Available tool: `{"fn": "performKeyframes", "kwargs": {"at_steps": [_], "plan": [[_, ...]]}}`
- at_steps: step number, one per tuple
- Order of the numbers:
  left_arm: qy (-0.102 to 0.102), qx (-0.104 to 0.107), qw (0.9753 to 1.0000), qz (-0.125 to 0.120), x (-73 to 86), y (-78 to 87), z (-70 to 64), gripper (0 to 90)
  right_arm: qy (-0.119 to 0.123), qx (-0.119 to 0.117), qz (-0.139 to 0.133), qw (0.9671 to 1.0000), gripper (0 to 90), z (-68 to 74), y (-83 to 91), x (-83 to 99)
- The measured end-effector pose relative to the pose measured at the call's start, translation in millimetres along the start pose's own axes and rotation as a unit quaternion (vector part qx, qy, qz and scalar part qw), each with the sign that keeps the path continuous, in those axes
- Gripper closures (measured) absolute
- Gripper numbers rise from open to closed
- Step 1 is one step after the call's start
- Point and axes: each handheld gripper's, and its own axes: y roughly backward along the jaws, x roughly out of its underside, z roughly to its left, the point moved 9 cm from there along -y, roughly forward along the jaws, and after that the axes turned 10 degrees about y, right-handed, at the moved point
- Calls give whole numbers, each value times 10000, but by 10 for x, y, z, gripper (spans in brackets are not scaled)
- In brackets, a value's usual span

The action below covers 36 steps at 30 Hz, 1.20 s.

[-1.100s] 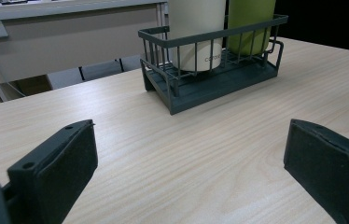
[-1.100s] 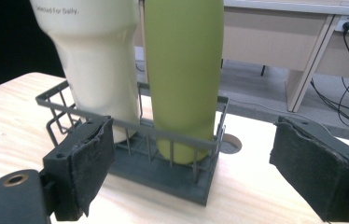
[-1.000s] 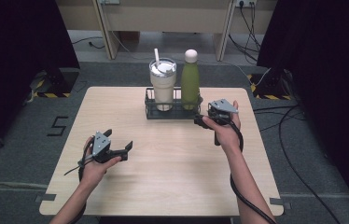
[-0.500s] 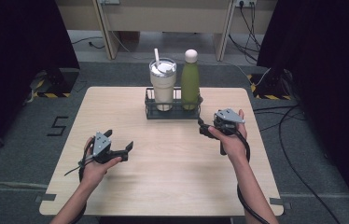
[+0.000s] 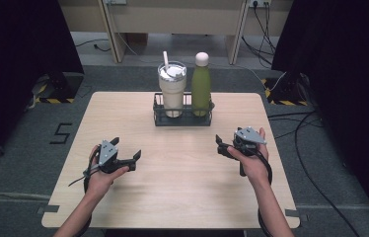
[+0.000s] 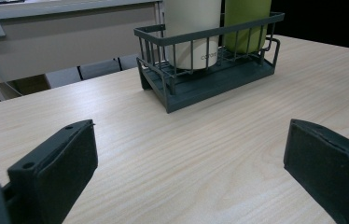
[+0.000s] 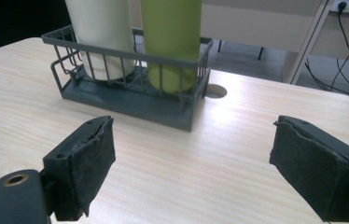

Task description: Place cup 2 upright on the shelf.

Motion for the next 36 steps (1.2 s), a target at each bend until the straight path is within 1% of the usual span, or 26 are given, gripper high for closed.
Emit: {"fn": "performKeyframes", "kwargs": {"at_steps": [9,16,22,31,36], "plan": [[-20,-5,10000,16,9,-1,-5,22,-50,82,61,9999,136,-41,145,181],[-19,-27,10000,8,7,5,5,22,7,122,130,9998,137,-54,232,317],[-22,-29,10000,24,16,1,2,22,-32,136,207,9997,137,-67,309,455],[-27,-19,10000,43,32,-6,-8,22,-149,168,253,9994,140,-81,374,630],[-37,-12,10000,52,38,-10,-14,22,-158,181,314,9992,140,-85,386,719]]}}
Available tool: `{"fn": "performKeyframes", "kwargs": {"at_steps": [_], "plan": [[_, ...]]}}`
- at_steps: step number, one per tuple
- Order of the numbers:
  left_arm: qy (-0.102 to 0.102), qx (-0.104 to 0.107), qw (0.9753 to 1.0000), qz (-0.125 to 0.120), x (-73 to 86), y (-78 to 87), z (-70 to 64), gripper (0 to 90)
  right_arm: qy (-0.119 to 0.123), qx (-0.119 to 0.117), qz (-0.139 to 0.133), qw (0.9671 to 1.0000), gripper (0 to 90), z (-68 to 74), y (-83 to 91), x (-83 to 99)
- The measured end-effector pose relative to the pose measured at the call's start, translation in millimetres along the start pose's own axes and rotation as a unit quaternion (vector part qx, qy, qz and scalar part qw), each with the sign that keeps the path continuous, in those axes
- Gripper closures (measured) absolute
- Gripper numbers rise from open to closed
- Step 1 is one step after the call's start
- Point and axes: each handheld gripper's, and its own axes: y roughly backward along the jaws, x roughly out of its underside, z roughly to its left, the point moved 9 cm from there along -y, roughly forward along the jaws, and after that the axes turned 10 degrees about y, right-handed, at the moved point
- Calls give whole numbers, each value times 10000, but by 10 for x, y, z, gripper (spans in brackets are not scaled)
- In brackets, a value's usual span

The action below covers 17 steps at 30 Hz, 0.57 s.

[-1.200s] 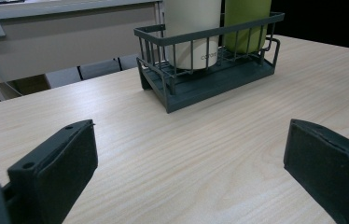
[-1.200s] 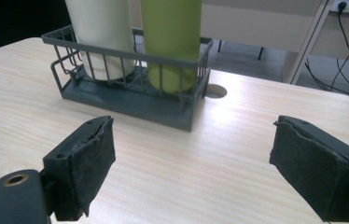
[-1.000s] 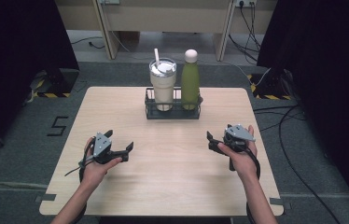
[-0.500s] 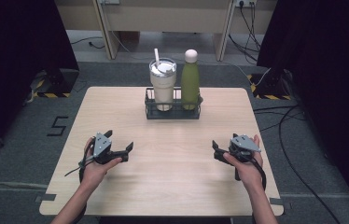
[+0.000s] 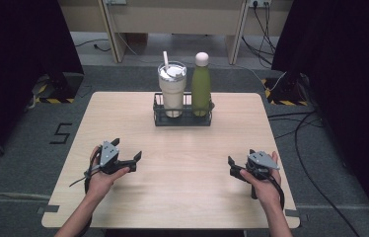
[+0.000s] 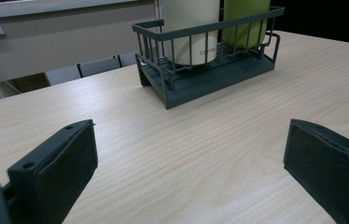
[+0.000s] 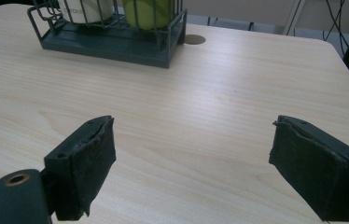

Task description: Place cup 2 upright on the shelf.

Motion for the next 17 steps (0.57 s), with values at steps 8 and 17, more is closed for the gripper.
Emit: {"fn": "performKeyframes", "kwargs": {"at_steps": [8,17], "plan": [[0,17,10000,1,3,-3,-8,22,-43,20,12,10000,141,-16,3,37],[-17,41,10000,10,-14,-19,-23,22,-46,-2,-11,10000,141,-9,5,23]]}}
